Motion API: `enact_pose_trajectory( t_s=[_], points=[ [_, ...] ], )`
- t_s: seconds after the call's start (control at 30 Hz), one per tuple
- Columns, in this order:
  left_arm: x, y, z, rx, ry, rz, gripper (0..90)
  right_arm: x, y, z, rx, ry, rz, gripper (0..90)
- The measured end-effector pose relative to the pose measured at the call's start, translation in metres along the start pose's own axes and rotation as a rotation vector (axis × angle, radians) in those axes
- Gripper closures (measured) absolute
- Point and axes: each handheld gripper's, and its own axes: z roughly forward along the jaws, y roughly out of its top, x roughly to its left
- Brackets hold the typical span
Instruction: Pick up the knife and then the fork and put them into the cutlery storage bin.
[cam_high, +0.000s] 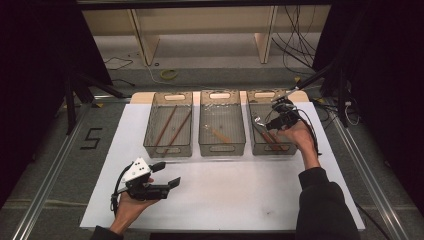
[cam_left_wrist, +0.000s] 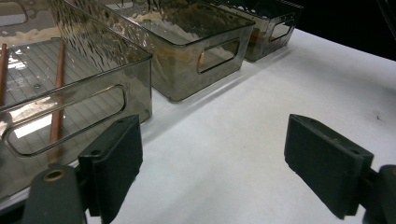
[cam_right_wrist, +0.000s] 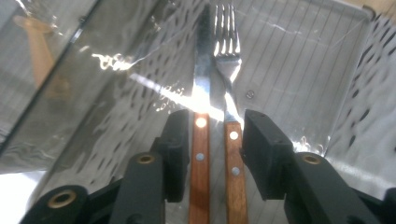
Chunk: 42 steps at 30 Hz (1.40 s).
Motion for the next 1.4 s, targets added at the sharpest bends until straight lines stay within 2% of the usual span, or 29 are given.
enact_pose_trajectory(
  t_s=[0.07,0.27,0.43,0.6,0.87,1.13,1.4],
  points=[
    [0.000,0.000,0.000,0.000,0.000,-0.002,18.7,0.002,-0.001,-0.004,-0.017,0.009,-0.005,57.6],
    [0.000,0.000,0.000,0.000,0.000,-0.001,18.7,0.014,-0.009,-0.017,-0.102,0.075,-0.022,51.2],
    [0.000,0.000,0.000,0.000,0.000,-0.003,18.7,0.026,-0.020,-0.027,-0.150,0.103,-0.047,47.3],
    [0.000,0.000,0.001,0.001,-0.001,-0.005,18.7,0.037,-0.035,-0.033,-0.186,0.125,-0.066,42.2],
    [0.001,0.001,0.002,0.005,-0.001,-0.007,18.7,0.054,-0.061,-0.041,-0.262,0.153,-0.070,37.4],
    [0.001,0.000,0.000,0.003,0.003,-0.007,18.7,0.069,-0.081,-0.052,-0.345,0.216,-0.071,32.3],
    [0.000,0.000,0.001,0.007,-0.006,-0.010,18.6,0.082,-0.106,-0.055,-0.394,0.279,-0.086,28.7]
  ],
)
